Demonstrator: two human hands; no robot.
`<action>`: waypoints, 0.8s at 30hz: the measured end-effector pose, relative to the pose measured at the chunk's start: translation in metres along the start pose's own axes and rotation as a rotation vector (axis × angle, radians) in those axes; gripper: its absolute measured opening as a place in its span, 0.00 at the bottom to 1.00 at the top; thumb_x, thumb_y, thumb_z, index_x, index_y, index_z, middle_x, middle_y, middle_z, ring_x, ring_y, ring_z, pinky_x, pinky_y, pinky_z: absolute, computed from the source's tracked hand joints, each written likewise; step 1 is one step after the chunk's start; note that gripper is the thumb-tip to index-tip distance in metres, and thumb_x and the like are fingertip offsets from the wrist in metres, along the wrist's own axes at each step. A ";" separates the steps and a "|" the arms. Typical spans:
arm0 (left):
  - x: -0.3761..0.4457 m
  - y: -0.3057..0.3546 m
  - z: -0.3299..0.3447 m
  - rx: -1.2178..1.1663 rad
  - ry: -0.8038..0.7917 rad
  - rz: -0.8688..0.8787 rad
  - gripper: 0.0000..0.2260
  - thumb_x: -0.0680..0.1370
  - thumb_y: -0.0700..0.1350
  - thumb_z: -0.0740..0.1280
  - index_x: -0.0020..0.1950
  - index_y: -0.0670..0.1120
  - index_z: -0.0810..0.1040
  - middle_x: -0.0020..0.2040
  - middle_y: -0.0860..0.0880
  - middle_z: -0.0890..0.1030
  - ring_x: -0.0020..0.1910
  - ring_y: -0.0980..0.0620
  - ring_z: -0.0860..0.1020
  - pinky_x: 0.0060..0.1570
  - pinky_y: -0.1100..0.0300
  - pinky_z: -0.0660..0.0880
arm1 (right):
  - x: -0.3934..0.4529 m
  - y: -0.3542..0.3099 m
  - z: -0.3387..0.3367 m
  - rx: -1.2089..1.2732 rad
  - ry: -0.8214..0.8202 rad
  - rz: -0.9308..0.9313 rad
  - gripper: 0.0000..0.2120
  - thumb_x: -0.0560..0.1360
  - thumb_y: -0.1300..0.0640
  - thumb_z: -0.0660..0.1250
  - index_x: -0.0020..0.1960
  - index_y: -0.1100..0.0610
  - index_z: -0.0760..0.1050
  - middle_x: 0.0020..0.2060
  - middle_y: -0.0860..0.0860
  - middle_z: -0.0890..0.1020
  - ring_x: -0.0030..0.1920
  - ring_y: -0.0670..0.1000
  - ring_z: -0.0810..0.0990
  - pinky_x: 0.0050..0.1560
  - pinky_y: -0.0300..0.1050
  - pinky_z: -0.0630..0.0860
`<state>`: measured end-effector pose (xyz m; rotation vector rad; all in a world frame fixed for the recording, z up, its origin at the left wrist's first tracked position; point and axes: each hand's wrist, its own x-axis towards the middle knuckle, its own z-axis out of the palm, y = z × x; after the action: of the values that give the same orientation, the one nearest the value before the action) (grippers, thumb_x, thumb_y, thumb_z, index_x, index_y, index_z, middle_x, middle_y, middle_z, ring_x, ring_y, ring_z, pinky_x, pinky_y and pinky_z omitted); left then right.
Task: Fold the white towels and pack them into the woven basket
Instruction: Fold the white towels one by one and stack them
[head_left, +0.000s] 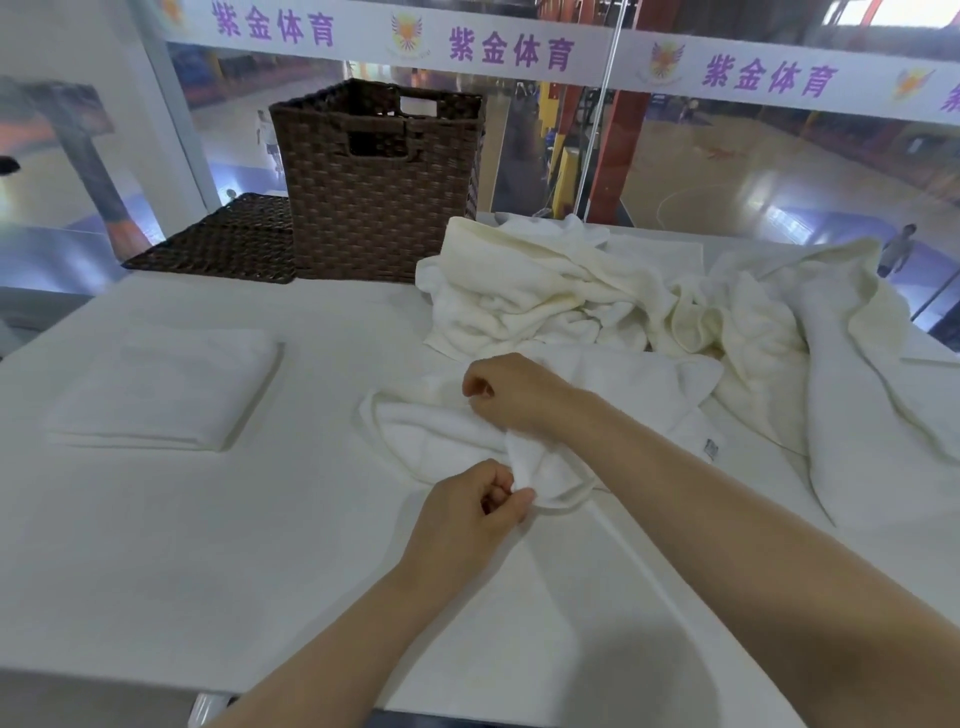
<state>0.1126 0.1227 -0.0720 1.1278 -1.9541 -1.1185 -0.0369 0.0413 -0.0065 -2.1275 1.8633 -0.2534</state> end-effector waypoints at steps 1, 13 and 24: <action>0.000 -0.001 0.000 -0.002 -0.001 0.005 0.13 0.76 0.51 0.70 0.36 0.49 0.71 0.34 0.48 0.80 0.29 0.59 0.69 0.33 0.67 0.66 | 0.008 0.001 0.002 -0.073 -0.049 -0.001 0.10 0.78 0.56 0.65 0.59 0.54 0.77 0.55 0.48 0.79 0.55 0.48 0.77 0.52 0.40 0.72; -0.001 -0.002 0.000 -0.030 0.006 0.033 0.15 0.76 0.50 0.70 0.35 0.47 0.70 0.29 0.52 0.72 0.28 0.59 0.67 0.32 0.67 0.64 | 0.016 0.008 0.007 -0.136 -0.036 0.016 0.07 0.80 0.56 0.61 0.43 0.54 0.73 0.40 0.47 0.75 0.43 0.48 0.73 0.35 0.36 0.65; 0.007 0.010 -0.028 -0.009 0.055 0.061 0.14 0.75 0.49 0.71 0.33 0.49 0.70 0.28 0.54 0.71 0.28 0.60 0.67 0.31 0.67 0.63 | -0.002 0.039 -0.087 -0.182 0.162 0.081 0.13 0.70 0.70 0.57 0.43 0.52 0.68 0.38 0.51 0.74 0.38 0.54 0.70 0.36 0.46 0.66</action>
<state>0.1282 0.1094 -0.0497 1.0763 -1.9262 -1.0523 -0.1016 0.0296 0.0621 -2.1998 2.1335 -0.2530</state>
